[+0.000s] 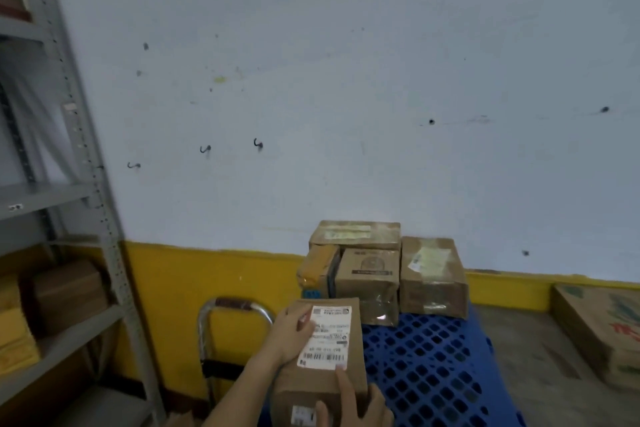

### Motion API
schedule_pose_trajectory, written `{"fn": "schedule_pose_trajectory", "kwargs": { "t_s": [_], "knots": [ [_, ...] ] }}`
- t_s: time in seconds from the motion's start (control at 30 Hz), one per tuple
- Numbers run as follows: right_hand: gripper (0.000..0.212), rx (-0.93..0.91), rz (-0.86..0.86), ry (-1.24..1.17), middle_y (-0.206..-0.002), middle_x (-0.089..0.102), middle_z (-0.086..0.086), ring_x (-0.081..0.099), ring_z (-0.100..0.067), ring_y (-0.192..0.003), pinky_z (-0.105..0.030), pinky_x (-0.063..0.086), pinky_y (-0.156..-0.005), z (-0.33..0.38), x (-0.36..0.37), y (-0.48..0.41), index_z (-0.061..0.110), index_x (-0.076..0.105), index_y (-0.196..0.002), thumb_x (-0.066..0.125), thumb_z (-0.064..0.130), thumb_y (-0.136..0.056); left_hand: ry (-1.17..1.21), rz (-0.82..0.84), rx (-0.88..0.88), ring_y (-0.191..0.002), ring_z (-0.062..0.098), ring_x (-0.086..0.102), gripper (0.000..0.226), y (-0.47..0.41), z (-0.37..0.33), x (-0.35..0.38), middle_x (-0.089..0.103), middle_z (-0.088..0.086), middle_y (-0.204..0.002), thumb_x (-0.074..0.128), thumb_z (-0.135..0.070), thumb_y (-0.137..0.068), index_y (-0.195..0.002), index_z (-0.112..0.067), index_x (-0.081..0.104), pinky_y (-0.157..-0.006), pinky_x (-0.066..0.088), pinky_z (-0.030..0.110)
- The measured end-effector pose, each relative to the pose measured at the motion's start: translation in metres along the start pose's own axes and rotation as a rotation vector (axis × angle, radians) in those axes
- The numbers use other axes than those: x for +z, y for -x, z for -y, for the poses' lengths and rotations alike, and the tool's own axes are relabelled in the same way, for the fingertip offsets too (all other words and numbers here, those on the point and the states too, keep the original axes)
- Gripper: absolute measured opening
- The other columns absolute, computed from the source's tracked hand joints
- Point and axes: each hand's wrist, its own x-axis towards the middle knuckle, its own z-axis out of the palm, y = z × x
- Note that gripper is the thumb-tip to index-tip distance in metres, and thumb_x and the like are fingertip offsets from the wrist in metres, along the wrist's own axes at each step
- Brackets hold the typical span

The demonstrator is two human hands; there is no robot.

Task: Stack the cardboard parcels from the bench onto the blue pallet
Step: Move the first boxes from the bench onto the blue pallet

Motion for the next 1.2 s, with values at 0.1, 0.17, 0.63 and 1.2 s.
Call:
{"fn": "schedule_pose_trajectory", "kwargs": {
  "t_s": [0.1,0.17,0.63,1.2],
  "knots": [
    [0.039,0.027,0.085,0.079,-0.086,0.068,-0.021,0.064,-0.037,-0.065,-0.043,0.054,-0.056,0.002,0.006,-0.019,0.031,0.075,-0.095,0.050,0.059,-0.083,-0.027,0.001,-0.024,-0.125,0.019,0.043,0.041,-0.019,0.009,-0.005,0.043,0.007,-0.140,0.047,-0.026,-0.097,-0.137,-0.020,0.046,-0.103,0.037,0.028],
    [0.037,-0.001,0.032,0.105,-0.084,0.068,-0.016,0.066,-0.032,-0.064,-0.037,0.055,-0.051,-0.002,0.018,-0.026,0.034,0.073,-0.097,0.049,0.059,-0.084,-0.018,0.005,-0.007,-0.115,0.013,0.047,0.041,-0.032,0.016,-0.007,0.043,0.006,-0.139,0.047,-0.028,-0.097,-0.138,-0.023,0.044,-0.087,0.044,0.015],
    [0.044,0.225,0.151,-0.133,-0.141,0.018,0.003,0.038,-0.010,-0.125,-0.018,0.043,-0.094,0.022,0.047,-0.024,0.050,0.024,-0.134,0.038,0.053,-0.093,0.071,0.089,0.088,-0.112,0.022,0.057,0.046,-0.072,0.034,-0.010,0.051,0.012,-0.135,0.050,-0.028,-0.096,-0.140,-0.018,0.043,-0.089,0.052,0.033],
    [0.048,0.269,0.131,-0.159,-0.149,0.008,0.000,0.028,-0.014,-0.135,-0.024,0.038,-0.104,0.024,0.053,-0.024,0.052,0.022,-0.136,0.042,0.047,-0.093,0.154,0.149,0.042,-0.108,0.022,0.060,0.050,-0.070,0.028,-0.013,0.047,0.012,-0.139,0.050,-0.026,-0.095,-0.143,-0.019,0.038,-0.082,0.055,0.031]
  ]
}}
